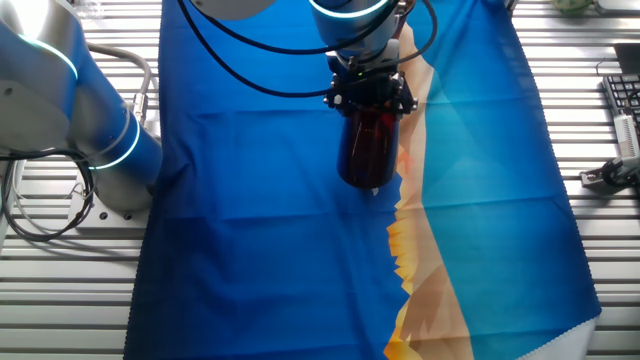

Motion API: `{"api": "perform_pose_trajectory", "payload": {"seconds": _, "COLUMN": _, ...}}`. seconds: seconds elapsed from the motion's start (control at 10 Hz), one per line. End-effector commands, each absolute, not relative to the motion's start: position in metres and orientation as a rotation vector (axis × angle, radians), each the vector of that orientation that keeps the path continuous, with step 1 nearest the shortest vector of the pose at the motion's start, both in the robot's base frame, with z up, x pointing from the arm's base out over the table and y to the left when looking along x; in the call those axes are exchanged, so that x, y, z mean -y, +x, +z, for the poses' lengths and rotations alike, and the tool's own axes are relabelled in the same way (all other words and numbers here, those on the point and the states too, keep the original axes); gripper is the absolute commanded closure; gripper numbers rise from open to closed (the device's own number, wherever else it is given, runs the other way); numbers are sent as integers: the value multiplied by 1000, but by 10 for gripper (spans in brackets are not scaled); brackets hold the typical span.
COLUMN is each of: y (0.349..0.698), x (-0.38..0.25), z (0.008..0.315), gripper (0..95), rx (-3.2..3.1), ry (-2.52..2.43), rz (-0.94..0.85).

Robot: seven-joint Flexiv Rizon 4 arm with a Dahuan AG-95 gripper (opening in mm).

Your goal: Water the plant

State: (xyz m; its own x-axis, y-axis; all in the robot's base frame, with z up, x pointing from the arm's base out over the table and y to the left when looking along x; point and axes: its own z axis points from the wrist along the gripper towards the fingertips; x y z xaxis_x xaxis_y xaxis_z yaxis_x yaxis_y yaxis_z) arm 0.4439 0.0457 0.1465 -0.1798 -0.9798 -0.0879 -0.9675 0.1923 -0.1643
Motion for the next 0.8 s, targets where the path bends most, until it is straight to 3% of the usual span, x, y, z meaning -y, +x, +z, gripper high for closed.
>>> {"api": "perform_pose_trajectory", "payload": {"seconds": 0.1, "y": 444, "x": -46, "z": 147, "gripper": 760, "rx": -2282, "ry": -1894, "rz": -103}}
{"api": "perform_pose_trajectory", "payload": {"seconds": 0.2, "y": 444, "x": -46, "z": 147, "gripper": 570, "rx": -2280, "ry": -1891, "rz": -92}}
{"api": "perform_pose_trajectory", "payload": {"seconds": 0.3, "y": 444, "x": -46, "z": 147, "gripper": 570, "rx": -2277, "ry": -1892, "rz": -88}}
{"api": "perform_pose_trajectory", "payload": {"seconds": 0.4, "y": 444, "x": -46, "z": 147, "gripper": 380, "rx": -2274, "ry": -1895, "rz": -85}}
{"api": "perform_pose_trajectory", "payload": {"seconds": 0.8, "y": 444, "x": -45, "z": 147, "gripper": 380, "rx": -2267, "ry": -1904, "rz": -78}}
